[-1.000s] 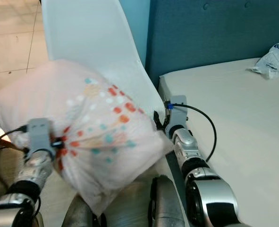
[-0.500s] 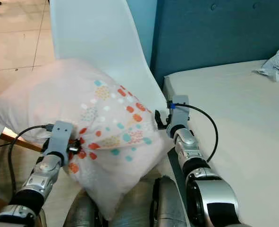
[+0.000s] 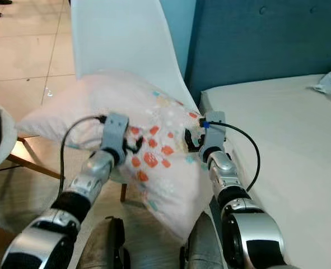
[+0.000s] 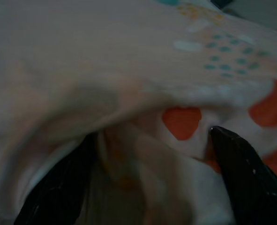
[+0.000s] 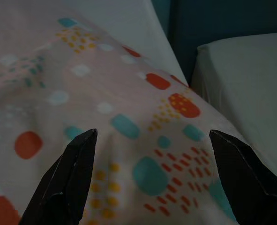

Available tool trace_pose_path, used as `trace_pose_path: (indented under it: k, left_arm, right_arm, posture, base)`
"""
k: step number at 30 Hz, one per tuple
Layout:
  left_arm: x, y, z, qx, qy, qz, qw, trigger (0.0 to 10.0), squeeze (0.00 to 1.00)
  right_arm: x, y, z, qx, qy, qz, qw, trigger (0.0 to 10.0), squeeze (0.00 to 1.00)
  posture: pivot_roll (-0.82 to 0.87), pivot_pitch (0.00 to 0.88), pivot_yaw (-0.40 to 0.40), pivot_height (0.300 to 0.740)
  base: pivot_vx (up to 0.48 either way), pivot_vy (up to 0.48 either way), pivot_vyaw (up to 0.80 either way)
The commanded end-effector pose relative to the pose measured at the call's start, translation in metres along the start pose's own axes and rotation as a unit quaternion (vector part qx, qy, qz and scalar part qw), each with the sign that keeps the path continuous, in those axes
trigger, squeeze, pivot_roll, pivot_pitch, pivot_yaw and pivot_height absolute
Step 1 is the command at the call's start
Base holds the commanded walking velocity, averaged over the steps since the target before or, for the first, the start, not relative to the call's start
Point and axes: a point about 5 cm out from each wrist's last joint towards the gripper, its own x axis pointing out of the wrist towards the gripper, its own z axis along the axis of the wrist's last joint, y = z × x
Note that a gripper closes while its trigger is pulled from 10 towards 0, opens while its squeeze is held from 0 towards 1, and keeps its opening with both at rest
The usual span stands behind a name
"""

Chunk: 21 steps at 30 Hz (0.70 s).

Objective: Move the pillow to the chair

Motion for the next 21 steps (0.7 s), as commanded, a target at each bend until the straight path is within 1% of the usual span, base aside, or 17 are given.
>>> trace_pose_path:
  k: [1,2,3,4,6,8,9,10,13,14,15,16,17,21]
  left_arm:
    - [0.0,0.008,-0.003,0.006,0.008,0.018,1.0,10.0,0.0]
    - [0.0,0.011,-0.003,0.006,0.011,0.024,1.0,9.5,0.0]
    - [0.0,0.014,-0.004,0.009,0.014,0.031,0.999,7.8,0.0]
    - [-0.001,0.016,-0.006,0.002,0.016,0.031,0.999,0.0,0.0]
    - [-0.001,0.017,-0.007,-0.003,0.017,0.031,0.999,0.0,0.0]
    - [-0.003,0.02,-0.015,0.0,0.027,0.04,0.999,0.0,0.0]
    - [-0.003,0.02,-0.015,0.0,0.027,0.04,0.999,0.0,0.0]
    - [-0.005,0.024,-0.02,0.004,0.034,0.049,0.998,0.0,0.0]
    - [-0.007,0.026,-0.023,0.001,0.036,0.054,0.998,0.0,0.0]
    - [-0.007,0.031,-0.024,0.014,0.039,0.074,0.996,0.9,0.0]
    - [-0.007,0.031,-0.024,0.014,0.039,0.074,0.996,0.9,0.0]
    - [-0.008,0.034,-0.024,0.023,0.041,0.087,0.995,10.0,0.32]
    - [-0.009,0.037,-0.024,0.021,0.039,0.089,0.995,10.0,1.0]
    - [-0.01,0.042,-0.022,0.006,0.031,0.089,0.996,10.0,1.0]
  right_arm:
    - [-0.003,-0.004,-0.005,0.003,0.003,-0.008,1.0,10.0,0.0]
    - [-0.003,-0.004,-0.006,0.003,0.003,-0.009,1.0,10.0,0.0]
    - [-0.004,-0.004,-0.006,0.003,0.003,-0.009,1.0,10.0,0.0]
    - [-0.004,-0.004,-0.006,0.003,0.003,-0.009,1.0,10.0,0.0]
    - [-0.004,-0.004,-0.006,0.003,0.003,-0.009,1.0,10.0,0.0]
    - [-0.004,-0.003,-0.006,0.004,0.003,-0.008,1.0,10.0,0.0]
    - [-0.004,-0.003,-0.006,0.004,0.003,-0.008,1.0,10.0,0.0]
    - [-0.003,-0.002,-0.006,0.004,0.003,-0.006,1.0,10.0,0.0]
    - [-0.003,0.0,-0.006,0.004,0.004,-0.004,1.0,10.0,0.0]
    - [-0.002,0.001,-0.005,0.003,0.003,-0.002,1.0,10.0,0.0]
    - [-0.002,0.001,-0.005,0.003,0.003,-0.002,1.0,10.0,0.0]
    - [-0.002,0.001,-0.005,0.003,0.003,-0.002,1.0,10.0,0.0]
    - [-0.001,0.002,-0.004,0.003,0.003,-0.001,1.0,10.0,0.0]
    - [-0.001,0.002,-0.004,0.003,0.002,0.0,1.0,10.0,0.0]
  posture:
    - [0.01,0.252,-0.046,0.627]
    - [0.01,0.251,-0.045,0.627]
    - [0.01,0.251,-0.044,0.627]
    - [0.01,0.25,-0.044,0.627]
    - [0.01,0.25,-0.044,0.627]
    - [0.01,0.248,-0.047,0.627]
    - [0.01,0.248,-0.047,0.627]
    - [0.01,0.247,-0.049,0.627]
    - [0.01,0.245,-0.052,0.627]
    - [0.01,0.245,-0.054,0.627]
    - [0.01,0.245,-0.054,0.627]
    - [0.01,0.244,-0.056,0.627]
    - [0.01,0.24,-0.058,0.627]
    - [0.01,0.237,-0.058,0.627]
  base:
    - [0.0,0.0,0.0]
    - [0.0,0.0,0.0]
    - [0.0,0.0,0.0]
    - [0.0,0.0,0.0]
    - [0.0,0.0,0.0]
    - [0.0,0.0,0.0]
    - [0.0,0.0,0.0]
    - [0.0,0.0,0.0]
    - [0.0,0.0,0.0]
    - [0.0,0.0,0.0]
    - [0.0,0.0,0.0]
    - [0.0,0.0,0.0]
    - [0.0,0.0,0.0]
    - [0.0,0.0,0.0]
